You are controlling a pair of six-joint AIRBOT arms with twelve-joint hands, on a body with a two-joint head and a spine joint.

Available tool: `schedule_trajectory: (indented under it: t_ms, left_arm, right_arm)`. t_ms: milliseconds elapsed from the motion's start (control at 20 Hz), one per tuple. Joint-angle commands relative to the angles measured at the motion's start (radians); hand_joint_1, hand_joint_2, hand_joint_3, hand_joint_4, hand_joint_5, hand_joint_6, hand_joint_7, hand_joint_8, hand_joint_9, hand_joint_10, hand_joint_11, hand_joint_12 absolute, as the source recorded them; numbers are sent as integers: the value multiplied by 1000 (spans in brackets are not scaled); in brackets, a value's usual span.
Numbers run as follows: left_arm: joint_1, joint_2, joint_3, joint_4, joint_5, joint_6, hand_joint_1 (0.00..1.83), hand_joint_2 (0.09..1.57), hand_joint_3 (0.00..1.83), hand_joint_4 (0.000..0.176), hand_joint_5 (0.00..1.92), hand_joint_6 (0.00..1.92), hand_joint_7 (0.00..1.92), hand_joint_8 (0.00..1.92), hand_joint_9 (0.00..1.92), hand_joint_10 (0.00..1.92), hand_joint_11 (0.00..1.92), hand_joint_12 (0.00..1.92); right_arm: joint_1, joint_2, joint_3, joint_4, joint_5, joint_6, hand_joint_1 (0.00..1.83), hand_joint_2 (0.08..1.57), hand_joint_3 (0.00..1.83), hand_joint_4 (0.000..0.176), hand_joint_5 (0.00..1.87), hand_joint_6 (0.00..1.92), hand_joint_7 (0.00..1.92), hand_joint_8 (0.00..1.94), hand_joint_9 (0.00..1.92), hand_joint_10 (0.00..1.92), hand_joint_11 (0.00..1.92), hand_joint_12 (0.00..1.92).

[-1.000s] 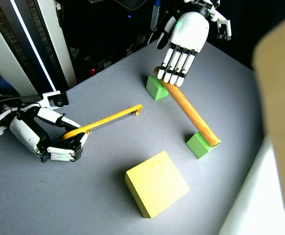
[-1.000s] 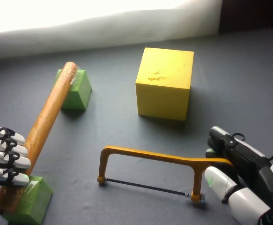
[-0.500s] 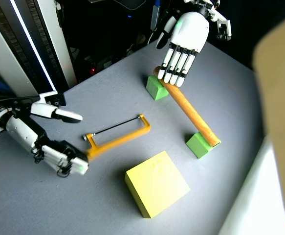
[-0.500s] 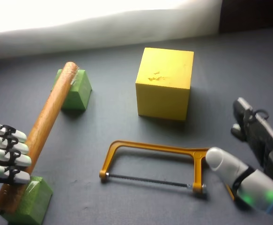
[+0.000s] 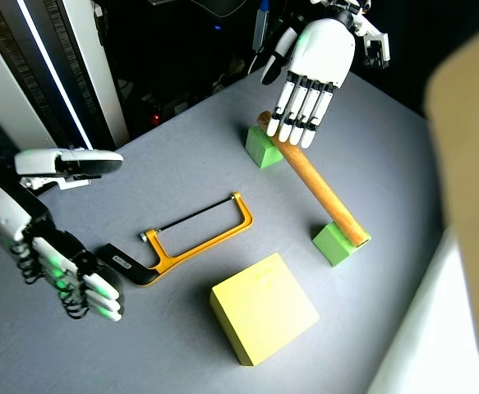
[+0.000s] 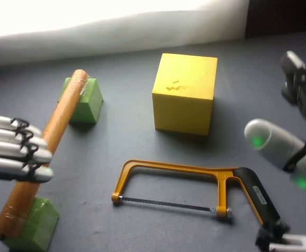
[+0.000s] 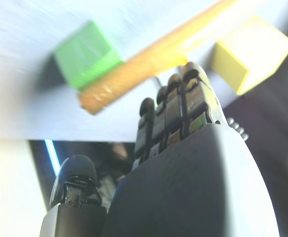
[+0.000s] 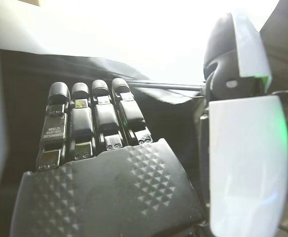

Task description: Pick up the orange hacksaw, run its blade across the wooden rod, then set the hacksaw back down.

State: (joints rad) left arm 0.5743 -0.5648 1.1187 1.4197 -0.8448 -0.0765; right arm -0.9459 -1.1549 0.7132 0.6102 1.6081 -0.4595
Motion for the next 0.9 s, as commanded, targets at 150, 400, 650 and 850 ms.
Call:
schedule_trajectory:
  t_ms: [150, 400, 650, 850]
  left_arm:
    - [28, -27, 23, -235, -75, 18, 0, 1270, 0, 0, 137, 2, 93, 1, 88, 2, 0, 141]
    - [42, -55, 22, -409, -131, 28, 162, 1265, 1, 0, 632, 100, 624, 96, 591, 133, 127, 1014]
    - [-2, -80, 22, -530, -189, 34, 263, 1295, 3, 0, 774, 1404, 853, 1516, 809, 1684, 698, 1865]
    - [-24, -100, 38, -556, -281, 34, 422, 1328, 0, 0, 1186, 1904, 1259, 1916, 1266, 1921, 1210, 1921]
  right_arm:
    - [101, 95, 70, -291, -113, -21, 461, 1087, 21, 0, 233, 12, 233, 14, 216, 29, 0, 1000]
    - [247, 149, 192, -685, -335, -27, 496, 1162, 0, 0, 809, 76, 884, 132, 738, 620, 455, 1512]
    - [374, 164, 297, -1046, -410, 17, 521, 1154, 0, 0, 876, 1460, 972, 1866, 1065, 1891, 1142, 1915]
    - [450, 166, 390, -1260, -378, 46, 472, 1194, 8, 0, 1064, 1920, 1237, 1941, 1430, 1921, 1567, 1921]
